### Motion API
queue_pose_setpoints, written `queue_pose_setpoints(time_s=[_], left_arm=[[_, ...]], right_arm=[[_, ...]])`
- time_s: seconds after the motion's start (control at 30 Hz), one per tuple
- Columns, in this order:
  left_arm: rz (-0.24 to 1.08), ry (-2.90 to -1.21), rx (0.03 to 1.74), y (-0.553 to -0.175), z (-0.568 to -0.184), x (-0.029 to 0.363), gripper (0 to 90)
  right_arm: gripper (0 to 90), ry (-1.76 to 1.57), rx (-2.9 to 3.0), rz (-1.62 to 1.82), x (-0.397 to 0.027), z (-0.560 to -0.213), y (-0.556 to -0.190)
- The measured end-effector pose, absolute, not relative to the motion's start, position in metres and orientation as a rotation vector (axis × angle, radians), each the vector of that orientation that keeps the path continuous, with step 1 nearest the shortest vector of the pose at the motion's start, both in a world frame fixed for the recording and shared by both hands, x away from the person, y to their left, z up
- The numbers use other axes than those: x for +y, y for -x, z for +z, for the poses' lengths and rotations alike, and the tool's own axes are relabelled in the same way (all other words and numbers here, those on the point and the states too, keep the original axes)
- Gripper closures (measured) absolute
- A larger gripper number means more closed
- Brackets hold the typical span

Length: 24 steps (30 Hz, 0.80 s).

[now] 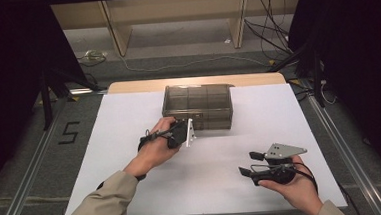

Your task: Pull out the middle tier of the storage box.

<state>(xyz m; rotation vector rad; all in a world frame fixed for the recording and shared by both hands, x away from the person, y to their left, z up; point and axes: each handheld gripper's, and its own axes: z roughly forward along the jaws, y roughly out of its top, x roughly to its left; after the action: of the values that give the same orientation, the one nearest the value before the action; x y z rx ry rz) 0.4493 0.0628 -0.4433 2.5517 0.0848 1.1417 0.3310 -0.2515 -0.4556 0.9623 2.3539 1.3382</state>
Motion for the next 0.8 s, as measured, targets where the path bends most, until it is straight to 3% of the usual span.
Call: queue_pose_setpoints(time_s=[0.8], left_arm=[[0.904,-2.719,0.057,-0.485,-0.431,0.072,74.6]], right_arm=[[32.2,-0.962,2.365,1.339,-0.251,-0.456,-0.331]])
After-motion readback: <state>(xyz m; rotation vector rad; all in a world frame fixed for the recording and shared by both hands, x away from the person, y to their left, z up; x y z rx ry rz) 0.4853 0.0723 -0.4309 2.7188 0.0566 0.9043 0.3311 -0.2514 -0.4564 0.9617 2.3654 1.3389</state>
